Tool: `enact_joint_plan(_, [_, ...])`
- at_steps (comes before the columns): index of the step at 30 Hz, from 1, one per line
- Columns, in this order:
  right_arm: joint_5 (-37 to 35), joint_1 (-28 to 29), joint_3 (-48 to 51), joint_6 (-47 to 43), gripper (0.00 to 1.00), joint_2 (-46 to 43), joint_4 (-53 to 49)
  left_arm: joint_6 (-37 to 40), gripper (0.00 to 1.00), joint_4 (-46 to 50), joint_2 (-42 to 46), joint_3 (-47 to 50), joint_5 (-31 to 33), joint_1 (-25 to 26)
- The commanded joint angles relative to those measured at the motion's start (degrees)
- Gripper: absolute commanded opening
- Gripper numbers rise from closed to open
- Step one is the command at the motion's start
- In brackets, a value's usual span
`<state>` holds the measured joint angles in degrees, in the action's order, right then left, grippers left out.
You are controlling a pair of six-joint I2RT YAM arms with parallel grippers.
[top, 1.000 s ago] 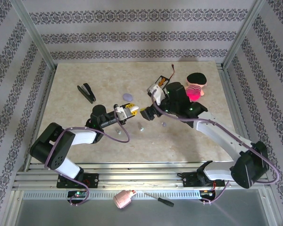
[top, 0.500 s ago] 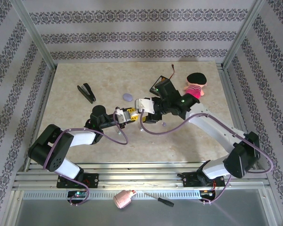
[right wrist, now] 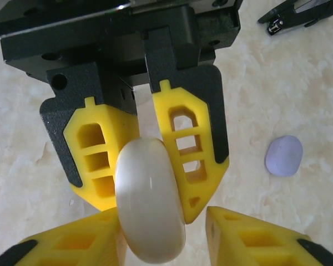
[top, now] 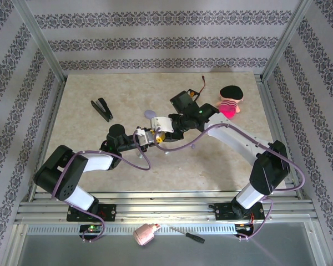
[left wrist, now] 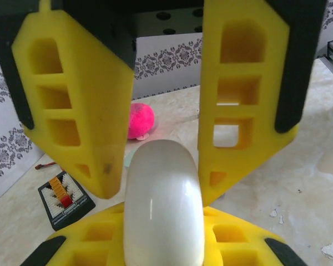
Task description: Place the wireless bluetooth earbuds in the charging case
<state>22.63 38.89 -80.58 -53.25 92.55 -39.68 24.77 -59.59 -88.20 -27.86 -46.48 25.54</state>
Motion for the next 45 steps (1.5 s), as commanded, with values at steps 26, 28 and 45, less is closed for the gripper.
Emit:
enact_joint_plan(26, [-8.62, -8.26, 6.57, 55.61, 0.25, 5.83, 35.02, -11.98, 0.93, -22.15, -5.75, 11.24, 21.25, -0.12])
enact_joint_plan(28, [-10.13, -8.64, 5.05, 64.05, 0.25, 9.75, 36.76, -12.45, 0.95, -22.15, -5.54, 11.57, 22.47, -0.23])
enact_joint_plan(45, [-3.39, -13.09, -4.25, 86.48, 0.31, 32.92, 43.11, -14.21, 0.99, -21.93, -6.12, 12.39, 24.9, -0.75])
